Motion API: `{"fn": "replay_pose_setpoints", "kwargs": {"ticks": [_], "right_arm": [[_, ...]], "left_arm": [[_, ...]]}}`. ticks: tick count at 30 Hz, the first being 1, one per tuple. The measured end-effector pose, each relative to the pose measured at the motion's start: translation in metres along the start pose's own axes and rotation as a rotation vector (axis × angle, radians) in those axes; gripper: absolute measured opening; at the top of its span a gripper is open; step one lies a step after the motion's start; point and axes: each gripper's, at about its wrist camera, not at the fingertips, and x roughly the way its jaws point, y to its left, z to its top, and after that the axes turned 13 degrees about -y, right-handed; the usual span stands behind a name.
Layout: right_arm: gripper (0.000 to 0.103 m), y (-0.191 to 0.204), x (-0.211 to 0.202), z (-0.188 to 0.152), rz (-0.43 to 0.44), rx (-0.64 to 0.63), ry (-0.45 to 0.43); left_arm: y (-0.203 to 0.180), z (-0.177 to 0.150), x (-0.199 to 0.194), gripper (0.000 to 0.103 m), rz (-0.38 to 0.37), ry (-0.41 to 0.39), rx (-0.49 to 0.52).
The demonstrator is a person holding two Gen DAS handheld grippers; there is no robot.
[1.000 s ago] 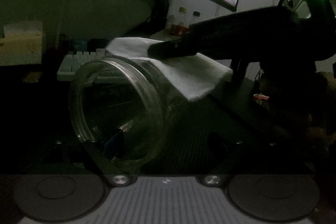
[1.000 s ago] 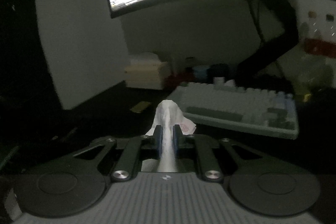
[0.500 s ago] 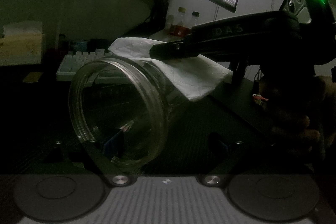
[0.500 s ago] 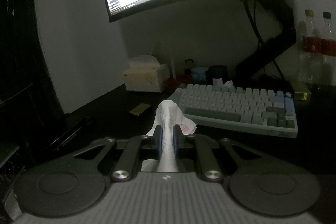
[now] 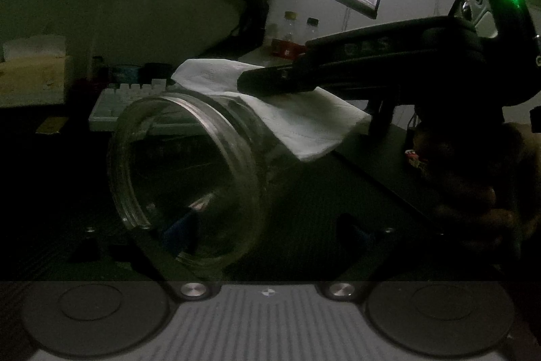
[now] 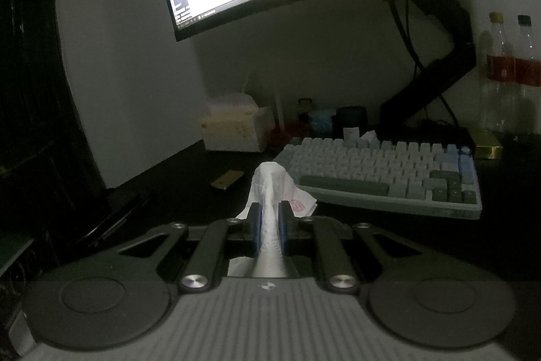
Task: Clean container
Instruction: 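Press the tissue along the jar's outer wall with the right tool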
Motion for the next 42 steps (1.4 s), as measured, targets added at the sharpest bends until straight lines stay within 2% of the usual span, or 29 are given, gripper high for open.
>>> {"fn": "replay_pose_setpoints", "kwargs": {"ticks": [14, 15, 16, 17, 18, 19, 20, 23, 26, 31, 35, 40, 42], "right_arm": [[0.012, 0.001, -0.004, 0.0, -0.007, -0.003, -0.003], [0.012, 0.001, -0.004, 0.001, -0.009, 0.001, -0.004], [0.012, 0.0, -0.005, 0.001, -0.012, 0.005, -0.004], [0.011, -0.001, -0.008, 0.001, -0.016, 0.013, -0.01], [0.01, -0.003, -0.011, 0.002, -0.02, 0.021, -0.015], [0.01, -0.005, -0.014, 0.003, -0.025, 0.025, -0.023], [0.01, -0.007, -0.018, 0.003, -0.03, 0.028, -0.031], [0.01, -0.013, -0.03, 0.005, -0.045, 0.04, -0.047], [0.01, -0.017, -0.042, 0.005, -0.054, 0.05, -0.049], [0.011, -0.018, -0.064, 0.001, -0.047, 0.033, -0.045], [0.011, -0.017, -0.079, -0.001, -0.058, 0.026, -0.052], [0.011, -0.02, -0.087, 0.003, 0.02, 0.169, -0.01], [0.011, -0.016, -0.084, 0.004, 0.052, 0.184, -0.007]], "left_arm": [[0.004, 0.004, 0.003, 0.091, 0.005, 0.0, 0.0], [0.005, 0.004, 0.002, 0.088, 0.03, -0.01, -0.003], [0.003, 0.003, 0.002, 0.073, 0.063, -0.021, 0.005], [0.003, 0.002, 0.003, 0.05, 0.098, -0.03, 0.023], [0.002, 0.002, 0.004, 0.045, 0.125, -0.038, 0.04], [0.002, 0.0, 0.004, 0.032, 0.114, -0.044, 0.046], [0.004, -0.001, 0.004, 0.026, 0.095, -0.059, 0.043], [0.006, -0.001, 0.002, 0.023, 0.086, -0.087, 0.029], [0.013, 0.001, 0.001, 0.013, 0.016, -0.097, -0.009], [0.02, 0.008, -0.004, 0.013, -0.113, -0.069, -0.026], [0.018, 0.01, -0.015, 0.013, -0.272, -0.059, -0.033], [0.018, 0.011, -0.013, 0.015, -0.345, -0.052, 0.014], [0.02, 0.009, -0.008, 0.023, -0.345, -0.037, 0.015]]}}
